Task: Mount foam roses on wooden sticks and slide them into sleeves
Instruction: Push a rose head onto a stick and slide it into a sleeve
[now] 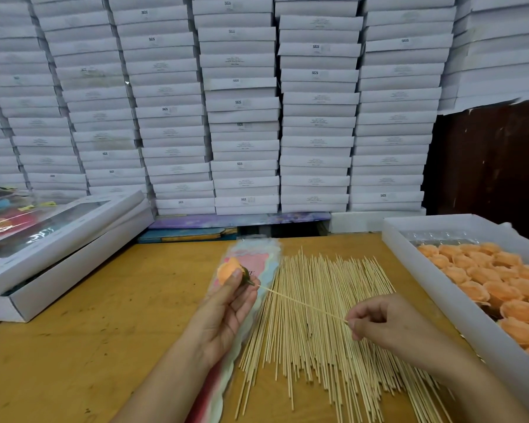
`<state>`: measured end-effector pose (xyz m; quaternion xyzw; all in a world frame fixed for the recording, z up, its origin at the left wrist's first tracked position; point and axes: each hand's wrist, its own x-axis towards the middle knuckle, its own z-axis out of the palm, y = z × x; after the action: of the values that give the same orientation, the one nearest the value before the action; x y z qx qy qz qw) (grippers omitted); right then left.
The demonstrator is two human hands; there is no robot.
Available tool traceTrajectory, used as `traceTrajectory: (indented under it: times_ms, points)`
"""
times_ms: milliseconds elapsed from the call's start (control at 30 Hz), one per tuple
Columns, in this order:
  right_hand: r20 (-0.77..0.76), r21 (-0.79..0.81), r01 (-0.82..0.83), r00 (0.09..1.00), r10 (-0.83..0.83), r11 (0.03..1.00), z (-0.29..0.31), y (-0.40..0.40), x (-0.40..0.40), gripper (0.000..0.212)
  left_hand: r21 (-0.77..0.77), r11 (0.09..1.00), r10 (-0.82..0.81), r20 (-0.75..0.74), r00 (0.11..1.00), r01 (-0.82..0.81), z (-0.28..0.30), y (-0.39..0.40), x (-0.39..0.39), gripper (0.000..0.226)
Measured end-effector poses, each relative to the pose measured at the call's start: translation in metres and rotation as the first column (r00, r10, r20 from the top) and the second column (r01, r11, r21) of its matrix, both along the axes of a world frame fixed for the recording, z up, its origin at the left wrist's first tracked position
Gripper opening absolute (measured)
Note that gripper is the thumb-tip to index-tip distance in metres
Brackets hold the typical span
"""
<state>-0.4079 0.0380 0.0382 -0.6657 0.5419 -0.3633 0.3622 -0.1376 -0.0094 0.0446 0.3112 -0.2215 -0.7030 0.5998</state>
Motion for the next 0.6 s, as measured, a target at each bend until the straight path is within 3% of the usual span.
traceTrajectory:
  times_ms: [600]
  points:
    - [-0.060, -0.037, 0.001, 0.998, -0.003, 0.999, -0.0081, -0.0039, 0.0044, 0.022, -0.001, 1.000, -0.016, -0.003, 1.000, 0.016, -0.0041, -0.0007, -0.0003, 0.031]
